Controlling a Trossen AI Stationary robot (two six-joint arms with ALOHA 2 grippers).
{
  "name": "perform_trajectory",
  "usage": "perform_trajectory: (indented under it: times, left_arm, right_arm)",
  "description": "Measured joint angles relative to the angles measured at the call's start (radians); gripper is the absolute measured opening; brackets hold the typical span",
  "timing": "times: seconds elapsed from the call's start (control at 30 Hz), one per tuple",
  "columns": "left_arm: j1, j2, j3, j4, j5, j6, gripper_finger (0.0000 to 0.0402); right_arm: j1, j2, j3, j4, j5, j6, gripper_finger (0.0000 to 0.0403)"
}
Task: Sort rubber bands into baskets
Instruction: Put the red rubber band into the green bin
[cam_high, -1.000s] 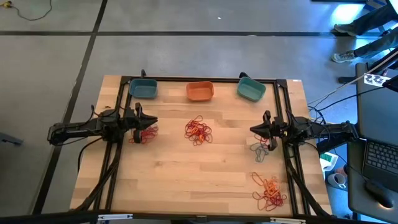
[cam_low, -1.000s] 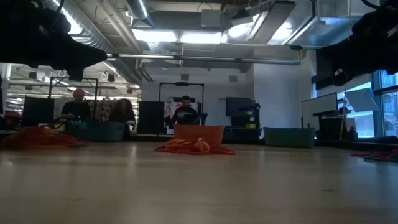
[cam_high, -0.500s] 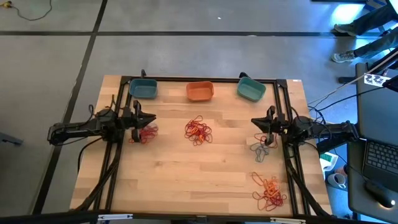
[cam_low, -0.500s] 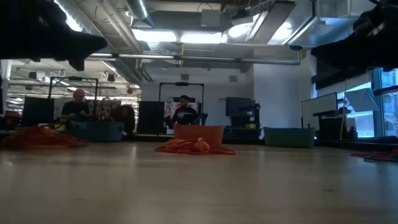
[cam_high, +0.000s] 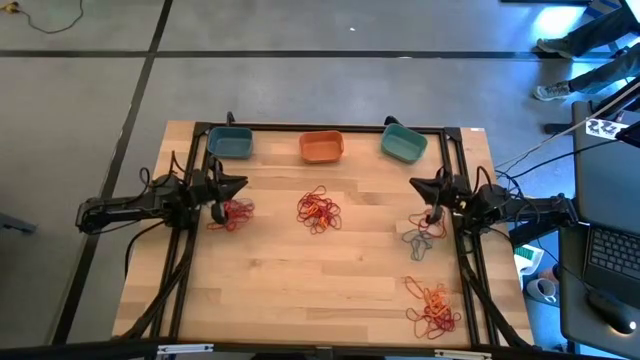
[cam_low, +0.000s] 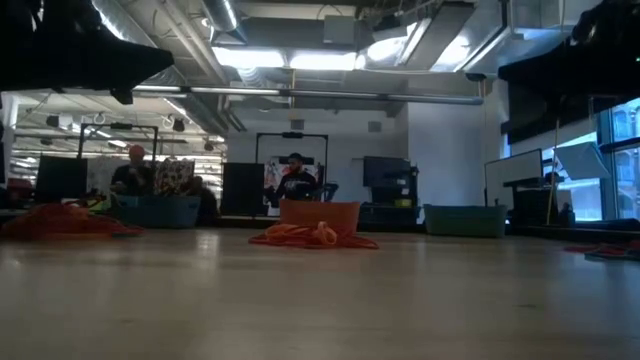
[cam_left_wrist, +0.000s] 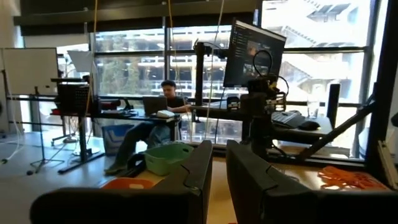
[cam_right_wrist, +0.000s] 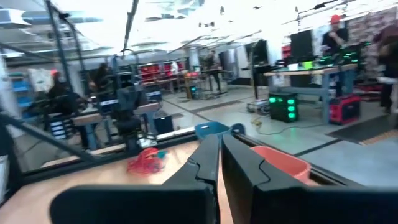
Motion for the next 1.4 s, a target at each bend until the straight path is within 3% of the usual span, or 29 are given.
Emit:
perform_trajectory:
  times: [0.23, 0.33, 0.47, 0.73, 1.1, 1.4]
  left_arm:
    - [0.000, 0.007, 0.000, -0.001, -0.081, 0.021, 0.0045]
    - [0.001, 0.020, 0.000, 0.000, -0.094, 0.022, 0.0045]
    - [0.001, 0.036, 0.000, 0.001, -0.096, 0.016, 0.0045]
    - [0.001, 0.041, -0.001, 0.000, -0.096, 0.028, 0.0045]
    - [0.001, 0.041, -0.001, -0.001, -0.095, -0.014, 0.0045]
    - [0.001, 0.068, -0.001, -0.003, -0.095, -0.022, 0.0045]
  right_arm:
    - [-0.037, 0.011, 0.003, 0.013, 0.005, -0.013, 0.0023]
    - [-0.089, 0.059, 0.000, 0.047, -0.043, 0.020, 0.0023]
    - [-0.186, 0.209, 0.010, 0.220, -0.181, 0.031, 0.0023]
    - [-0.303, 0.593, 0.193, 0.238, -0.351, 0.054, 0.0023]
    - [-0.301, 1.001, 0.505, 0.059, -0.361, -0.047, 0.0023]
    - [-0.301, 1.241, 0.602, 0.039, -0.361, -0.079, 0.0023]
